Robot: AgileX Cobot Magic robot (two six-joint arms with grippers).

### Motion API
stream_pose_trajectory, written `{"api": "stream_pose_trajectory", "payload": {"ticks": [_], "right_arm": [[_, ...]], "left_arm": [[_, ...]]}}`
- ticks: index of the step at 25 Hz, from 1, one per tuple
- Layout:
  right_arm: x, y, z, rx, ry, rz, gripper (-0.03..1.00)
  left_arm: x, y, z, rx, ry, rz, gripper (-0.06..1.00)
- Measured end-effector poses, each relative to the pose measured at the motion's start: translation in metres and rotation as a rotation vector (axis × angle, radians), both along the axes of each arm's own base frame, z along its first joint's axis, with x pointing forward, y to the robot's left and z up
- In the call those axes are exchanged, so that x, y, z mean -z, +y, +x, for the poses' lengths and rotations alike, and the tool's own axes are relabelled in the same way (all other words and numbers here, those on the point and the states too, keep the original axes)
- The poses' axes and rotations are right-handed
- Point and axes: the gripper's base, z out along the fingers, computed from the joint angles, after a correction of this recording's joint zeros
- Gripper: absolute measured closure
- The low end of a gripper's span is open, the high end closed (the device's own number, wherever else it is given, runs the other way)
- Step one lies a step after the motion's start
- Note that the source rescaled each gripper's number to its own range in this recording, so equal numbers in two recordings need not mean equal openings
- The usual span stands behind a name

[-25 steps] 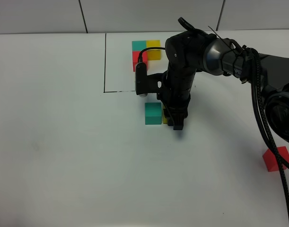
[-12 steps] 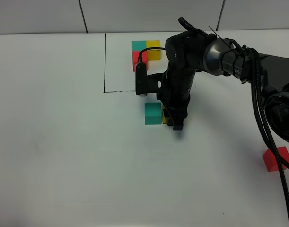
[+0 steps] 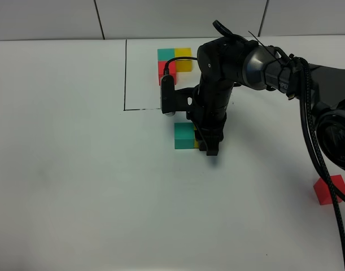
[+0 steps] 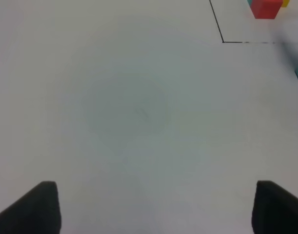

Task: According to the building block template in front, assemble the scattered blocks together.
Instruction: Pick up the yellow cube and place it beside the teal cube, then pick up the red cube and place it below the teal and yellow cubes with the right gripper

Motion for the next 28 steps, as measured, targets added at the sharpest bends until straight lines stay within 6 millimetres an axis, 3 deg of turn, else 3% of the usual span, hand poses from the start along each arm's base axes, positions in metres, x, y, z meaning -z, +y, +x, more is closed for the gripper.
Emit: {"api": "stream_pose_trajectory", "payload": {"ticks": [17,19,24,26,28], "right_arm": [[0.000,0.000,0.000,-0.018,-0.003,-0.002,0.94],[0.000,0.000,0.000,-0.017,-0.003,0.001,0.81],[-0.002,-0.001,0.002,-0.015,-0.023,0.003,0.27],[-0.008,-0.004,0.004,0.009,-0.036,0.002,0.15],[-0.019,-0.010,0.005,0.053,-0.047,0.007,0.09]], "left_arm": [[0.000,0.000,0.000,0.000,0.000,0.001,0.20],[0.000,0.000,0.000,0.000,0.000,0.001,0.20],[0.000,0.000,0.000,0.000,0.000,0.001,0.20],[0.000,0.000,0.000,0.000,0.000,0.001,0.20],[0.000,0.000,0.000,0.000,0.000,0.001,0.20]]}}
